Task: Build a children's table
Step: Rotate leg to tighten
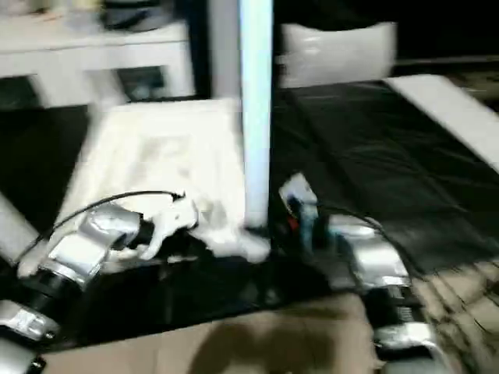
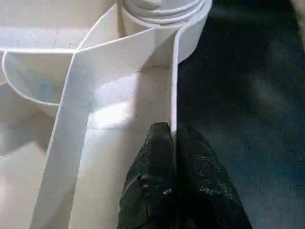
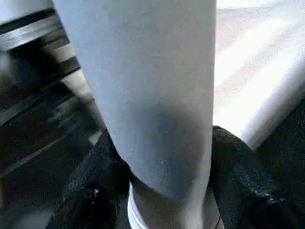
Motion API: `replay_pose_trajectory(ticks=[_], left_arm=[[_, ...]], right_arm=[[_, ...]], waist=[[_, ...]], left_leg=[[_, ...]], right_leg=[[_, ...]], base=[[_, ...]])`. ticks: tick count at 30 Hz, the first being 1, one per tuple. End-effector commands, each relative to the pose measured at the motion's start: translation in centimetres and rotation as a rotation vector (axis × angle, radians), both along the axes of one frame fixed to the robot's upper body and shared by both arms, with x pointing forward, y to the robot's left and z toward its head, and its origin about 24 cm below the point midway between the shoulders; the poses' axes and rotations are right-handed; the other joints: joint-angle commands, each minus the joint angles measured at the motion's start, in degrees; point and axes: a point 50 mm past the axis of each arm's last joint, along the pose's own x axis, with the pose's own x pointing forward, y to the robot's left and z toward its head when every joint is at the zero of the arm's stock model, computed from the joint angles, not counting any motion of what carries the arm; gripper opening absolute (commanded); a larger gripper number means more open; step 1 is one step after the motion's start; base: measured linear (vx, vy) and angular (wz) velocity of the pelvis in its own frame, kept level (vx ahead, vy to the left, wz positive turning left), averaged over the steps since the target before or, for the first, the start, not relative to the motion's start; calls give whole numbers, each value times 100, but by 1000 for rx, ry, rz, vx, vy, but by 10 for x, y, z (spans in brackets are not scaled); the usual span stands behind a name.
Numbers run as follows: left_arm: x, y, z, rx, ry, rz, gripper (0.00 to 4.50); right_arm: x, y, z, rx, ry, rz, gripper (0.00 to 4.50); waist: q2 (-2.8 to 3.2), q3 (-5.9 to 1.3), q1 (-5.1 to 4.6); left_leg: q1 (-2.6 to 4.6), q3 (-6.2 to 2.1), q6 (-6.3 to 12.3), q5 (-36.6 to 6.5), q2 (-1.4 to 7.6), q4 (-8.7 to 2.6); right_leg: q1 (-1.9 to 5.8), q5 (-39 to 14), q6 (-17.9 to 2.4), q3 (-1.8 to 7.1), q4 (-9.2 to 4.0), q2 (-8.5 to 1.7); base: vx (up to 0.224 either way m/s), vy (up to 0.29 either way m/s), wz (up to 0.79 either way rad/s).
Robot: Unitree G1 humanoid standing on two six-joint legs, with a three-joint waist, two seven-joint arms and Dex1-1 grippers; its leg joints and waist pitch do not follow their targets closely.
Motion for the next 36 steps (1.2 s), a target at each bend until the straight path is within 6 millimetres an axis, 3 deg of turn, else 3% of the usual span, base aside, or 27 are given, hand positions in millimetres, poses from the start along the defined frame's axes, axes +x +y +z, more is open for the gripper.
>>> replay_pose_trajectory(ticks=[1,2,3,4,5,6,7,8,9,10,11,12,13,14,15,16,18,19,20,21,22,25,27,28,31,32,36], left_arm=[[-4,-39,14,-113,-36,-64,0],[-3,-44,14,-112,-42,-28,0],[-3,-45,14,-112,-43,-23,0],[2,-55,15,-113,-69,69,0],[3,-57,15,-116,-76,92,0],[6,-60,16,-118,-86,117,0],[7,-61,16,-117,-94,131,0],[9,-62,17,-114,-107,148,0],[12,-65,17,-105,-132,185,0],[14,-65,18,-96,-148,197,0],[14,-64,18,-95,-153,201,0],[15,-64,18,-94,-156,206,0],[15,-62,18,-89,-157,205,0],[15,-60,18,-82,-158,208,0],[15,-57,18,-71,-163,206,0],[15,-57,18,-71,-163,206,0],[16,-50,17,-51,-172,194,0],[16,-46,17,-42,-177,187,0],[16,-43,16,-37,-176,173,0],[15,-39,15,-30,-177,147,0],[14,-37,14,-27,-178,133,0],[13,-34,14,-26,-179,106,0],[12,-31,13,-20,-176,77,0],[9,-24,11,-2,-167,16,0],[6,-18,10,8,-158,-44,0],[2,-13,9,16,-159,-139,0],[-3,-10,9,24,-157,-235,0]], right_arm=[[1,19,-22,-66,104,-123,214],[4,25,-23,-65,105,-186,214],[4,26,-24,-65,106,-197,214],[11,39,-27,-58,114,-325,214],[12,41,-27,-57,111,-339,214],[13,44,-26,-50,100,-348,214],[14,46,-25,-33,96,-359,246],[15,49,-24,-15,88,-366,265],[17,53,-20,17,71,-380,278],[18,55,-18,44,57,-380,278],[18,54,-17,63,53,-377,292],[18,54,-16,75,50,-380,292],[17,52,-15,87,39,-365,292],[16,50,-14,94,28,-359,305],[15,47,-12,95,10,-333,322],[15,47,-12,95,10,-333,329],[11,39,-11,88,-18,-271,345],[10,33,-10,85,-36,-234,345],[8,27,-8,85,-48,-206,356],[6,17,-5,80,-68,-161,375],[5,12,-3,77,-78,-141,380],[3,5,0,70,-97,-102,417],[1,-1,2,63,-104,-62,423],[-4,-15,8,38,-110,28,436],[-8,-26,11,4,-113,102,444],[-10,-36,15,-43,-119,174,444],[-12,-42,19,-68,-116,237,444]], waist=[[87,-226,-121],[143,-223,-53],[162,-193,-9],[-241,-55,-126],[-325,103,-244],[-269,-112,-397],[4,-242,-429],[115,-203,-268],[180,-220,-153],[-236,-109,-155],[-337,-7,-97],[-349,-179,-177],[-292,-250,-116],[-90,-294,-36],[-53,-303,-101],[45,-341,-71],[-32,-282,-121],[-63,-267,-108],[-69,-264,-114],[-55,-264,-101],[-37,-290,-81],[-58,-308,-47],[-73,-322,-4],[-80,-328,40],[-77,-359,135],[-83,-361,155],[-84,-363,264]], left_leg=[[-192,-198,325,-2284,367,-559],[-269,-357,340,-2741,666,-799],[-212,-422,271,-3100,848,-973],[159,-75,63,-3370,130,-554],[937,348,154,-2110,-670,753],[555,300,356,-2007,-614,615],[-127,-38,427,-1975,-80,80],[-529,-368,430,-2357,369,-299],[-139,-573,465,-2833,764,-722],[97,-196,218,-2793,3,-277],[504,235,339,-1663,-732,632],[220,217,510,-1410,-728,489],[-367,-39,564,-918,-505,243],[-256,-101,586,-647,-378,33],[-274,-256,598,-523,-111,-145],[-190,-291,571,-376,21,-244],[-193,-228,473,-552,-62,-323],[-127,-188,482,-829,-116,-320],[-121,-179,505,-889,-133,-320],[-168,-207,563,-910,-121,-345],[-145,-209,635,-838,-78,-340],[-191,-201,709,-429,-43,-345],[-184,-190,731,-249,-57,-334],[-184,-177,784,-131,-73,-325],[-208,-169,978,285,-48,-307],[-212,-171,980,351,-47,-304],[-198,-143,1000,487,-26,-287]], right_leg=[[563,-3105,739,157,-357,-331],[677,-2501,529,411,187,-370],[612,-1756,232,702,563,-413],[165,-3314,372,714,-202,-330],[-934,-6443,1228,-69,-1334,-83],[-420,-6243,1476,-212,-1067,-206],[571,-4663,1643,-172,-572,-513],[965,-3447,1186,262,361,-621],[484,-1224,289,931,773,-574],[166,-3066,457,852,-65,-448],[-566,-6088,1432,467,-855,-262],[-172,-6020,1531,547,-662,-311],[403,-4949,1868,362,-462,-444],[327,-4390,1726,418,-471,-467],[361,-3273,1195,423,-365,-467],[354,-2270,535,485,-274,-476],[330,-2131,-24,487,-286,-417],[290,-2572,-12,495,-368,-408],[280,-2705,-27,505,-383,-411],[323,-2779,-13,505,-381,-429],[300,-2630,-50,531,-375,-445],[313,-2151,-309,574,-285,-468],[322,-2109,-325,577,-274,-463],[327,-2094,-312,582,-274,-461],[324,-1690,-404,612,-178,-457],[327,-1657,-408,605,-179,-453],[281,-1629,-458,610,-149,-431]], base=[[0,0,0],[0,0,0],[0,0,0],[13,-58,3],[-21,-69,-13],[-21,-69,-13],[32,68,-48],[107,114,-33],[107,114,-33],[50,-21,13],[-5,-57,17],[-5,-57,17],[35,-2,-20],[62,77,-23],[62,77,-23],[8,74,6],[3,54,9],[-4,54,7],[0,0,0],[0,0,0],[0,0,0],[0,0,0],[0,0,0],[0,0,0],[0,0,0],[0,0,0],[0,0,0]])
